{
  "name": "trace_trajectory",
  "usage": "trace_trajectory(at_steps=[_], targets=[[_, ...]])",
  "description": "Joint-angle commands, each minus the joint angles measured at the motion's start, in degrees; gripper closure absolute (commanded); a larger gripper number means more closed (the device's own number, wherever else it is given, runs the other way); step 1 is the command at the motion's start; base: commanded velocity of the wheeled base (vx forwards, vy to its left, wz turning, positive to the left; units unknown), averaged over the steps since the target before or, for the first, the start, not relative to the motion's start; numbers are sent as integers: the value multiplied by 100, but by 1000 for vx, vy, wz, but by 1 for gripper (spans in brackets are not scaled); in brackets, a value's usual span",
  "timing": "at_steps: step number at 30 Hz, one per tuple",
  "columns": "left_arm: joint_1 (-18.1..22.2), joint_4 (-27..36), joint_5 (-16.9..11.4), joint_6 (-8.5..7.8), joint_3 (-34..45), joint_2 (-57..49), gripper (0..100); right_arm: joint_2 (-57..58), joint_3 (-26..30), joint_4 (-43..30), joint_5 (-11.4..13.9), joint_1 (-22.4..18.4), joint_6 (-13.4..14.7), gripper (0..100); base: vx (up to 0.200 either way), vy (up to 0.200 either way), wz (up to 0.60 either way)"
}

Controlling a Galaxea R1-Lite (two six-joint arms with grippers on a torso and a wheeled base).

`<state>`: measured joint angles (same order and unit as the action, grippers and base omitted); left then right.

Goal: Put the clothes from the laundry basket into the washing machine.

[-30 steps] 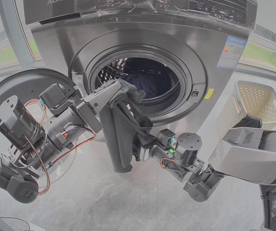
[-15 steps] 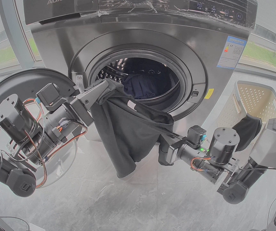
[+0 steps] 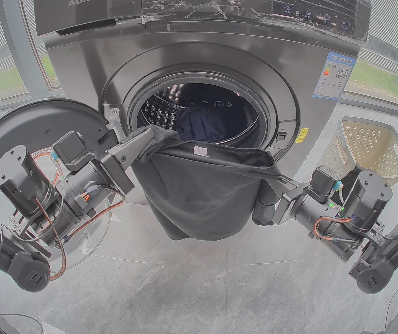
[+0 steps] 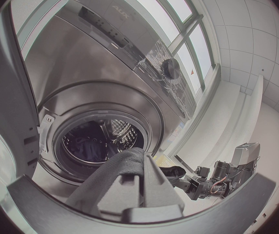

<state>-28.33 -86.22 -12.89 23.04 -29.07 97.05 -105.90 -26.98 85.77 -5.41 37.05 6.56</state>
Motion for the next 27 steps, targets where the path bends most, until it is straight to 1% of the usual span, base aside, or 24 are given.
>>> trace_trajectory(at_steps=[1, 6, 10, 14, 15, 19, 23, 27], targets=[[-164, 18, -3, 8, 148, -11, 100, 289, 193, -34, -4, 31, 21, 100, 0, 0, 0], [-226, 35, -3, 8, 288, 25, 100, 280, 202, 27, -21, 145, 74, 100, 0, 0, 0], [-305, 79, -3, -1, 385, -11, 100, 342, 149, 36, -21, 154, 74, 100, 0, 0, 0], [-296, 79, 32, -1, 359, 77, 100, 465, 52, 27, -21, 162, 65, 100, 0, 0, 0], [-296, 97, 76, -1, 359, 77, 0, 465, 8, 27, -12, 127, 65, 100, 0, 0, 0], [-313, 246, 251, -1, 385, 69, 0, 465, -220, 36, 31, 92, 65, 100, 0, 0, 0], [-331, 493, 287, -1, 482, 69, 0, 421, -431, 45, 40, 92, 82, 100, 0, 0, 0], [-445, 589, 287, -1, 605, 69, 0, 421, -572, 45, 31, 92, 109, 100, 0, 0, 0]])
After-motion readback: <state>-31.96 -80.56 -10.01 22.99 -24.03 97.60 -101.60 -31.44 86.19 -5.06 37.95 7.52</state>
